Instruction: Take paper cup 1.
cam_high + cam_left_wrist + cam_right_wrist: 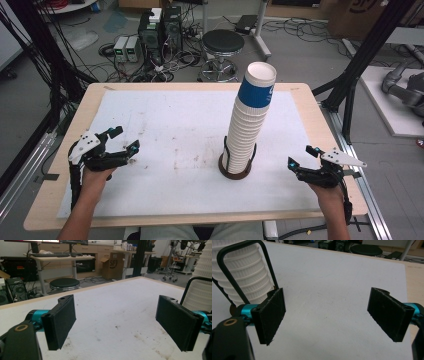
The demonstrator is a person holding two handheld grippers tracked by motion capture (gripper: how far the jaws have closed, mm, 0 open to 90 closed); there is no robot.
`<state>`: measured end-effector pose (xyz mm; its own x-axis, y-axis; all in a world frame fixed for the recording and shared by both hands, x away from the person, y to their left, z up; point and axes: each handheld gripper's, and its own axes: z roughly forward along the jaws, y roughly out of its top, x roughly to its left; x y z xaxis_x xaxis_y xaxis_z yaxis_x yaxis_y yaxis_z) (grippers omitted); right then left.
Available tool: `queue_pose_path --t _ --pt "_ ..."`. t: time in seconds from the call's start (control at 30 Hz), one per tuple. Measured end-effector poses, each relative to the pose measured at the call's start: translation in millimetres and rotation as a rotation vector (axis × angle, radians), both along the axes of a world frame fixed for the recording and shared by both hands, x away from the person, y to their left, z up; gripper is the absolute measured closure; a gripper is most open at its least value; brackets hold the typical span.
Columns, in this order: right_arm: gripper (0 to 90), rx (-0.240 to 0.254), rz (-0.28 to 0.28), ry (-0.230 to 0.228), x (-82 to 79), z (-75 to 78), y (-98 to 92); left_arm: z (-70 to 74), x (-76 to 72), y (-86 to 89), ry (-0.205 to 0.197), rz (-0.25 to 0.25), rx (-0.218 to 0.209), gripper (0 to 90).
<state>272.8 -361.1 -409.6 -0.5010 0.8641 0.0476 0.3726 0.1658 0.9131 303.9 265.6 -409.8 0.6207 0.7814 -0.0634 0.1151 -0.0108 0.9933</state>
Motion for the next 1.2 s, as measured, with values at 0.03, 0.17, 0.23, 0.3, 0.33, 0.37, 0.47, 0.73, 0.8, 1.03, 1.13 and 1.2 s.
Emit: queue_pose_path --t 0.03,0.17,0.23,0.3,0.33,0.37,0.47,0.73,0.8,1.03,1.13,1.2 --pt "15.4 0.001 0.001 -0.003 -0.2 0.3 -0.6 -0.2 -0.1 -0.4 0.001 0.000 -0.002 16.2" --pt "15.4 0.027 0.004 -0.014 -0.8 4.3 -1.0 -0.6 0.3 -0.7 0.002 -0.003 -0.008 16.3" --pt "15.4 0.038 0.009 -0.015 -0.5 6.6 -0.2 -1.0 0.4 -0.4 0.005 -0.002 -0.012 16.3" --pt "15.4 0.045 0.018 -0.015 -0.4 8.8 0.8 -1.5 -0.1 -0.4 0.007 -0.004 -0.012 16.3" --pt "15.4 0.049 0.024 -0.018 -0.4 10.2 1.3 -1.9 -0.3 -0.7 0.009 -0.005 -0.012 16.3" --pt "15.4 0.057 0.030 -0.020 -0.5 11.8 2.0 -2.3 -0.5 -1.2 0.009 -0.010 -0.013 16.3" --pt "15.4 0.071 0.053 -0.026 -1.2 21.0 4.4 -2.4 -1.7 -2.6 0.012 -0.018 -0.003 16.3" --pt "15.4 0.138 0.146 -0.101 -7.0 73.2 22.1 -0.7 -5.3 -6.7 0.015 -0.041 -0.004 16.3" --pt "15.4 0.154 0.176 -0.124 -7.3 90.0 27.4 -0.6 -5.3 -7.9 0.016 -0.045 -0.006 16.3" --pt "15.4 0.156 0.286 -0.173 2.8 151.0 50.1 -0.1 -5.0 -9.7 0.011 -0.052 -0.010 16.3" --pt "15.4 0.156 0.335 -0.183 7.9 172.0 63.0 0.0 -5.2 -9.7 0.012 -0.051 -0.014 16.3" --pt "15.4 0.157 0.367 -0.180 11.3 184.0 72.5 -0.3 -4.9 -9.5 0.012 -0.052 -0.017 16.3"
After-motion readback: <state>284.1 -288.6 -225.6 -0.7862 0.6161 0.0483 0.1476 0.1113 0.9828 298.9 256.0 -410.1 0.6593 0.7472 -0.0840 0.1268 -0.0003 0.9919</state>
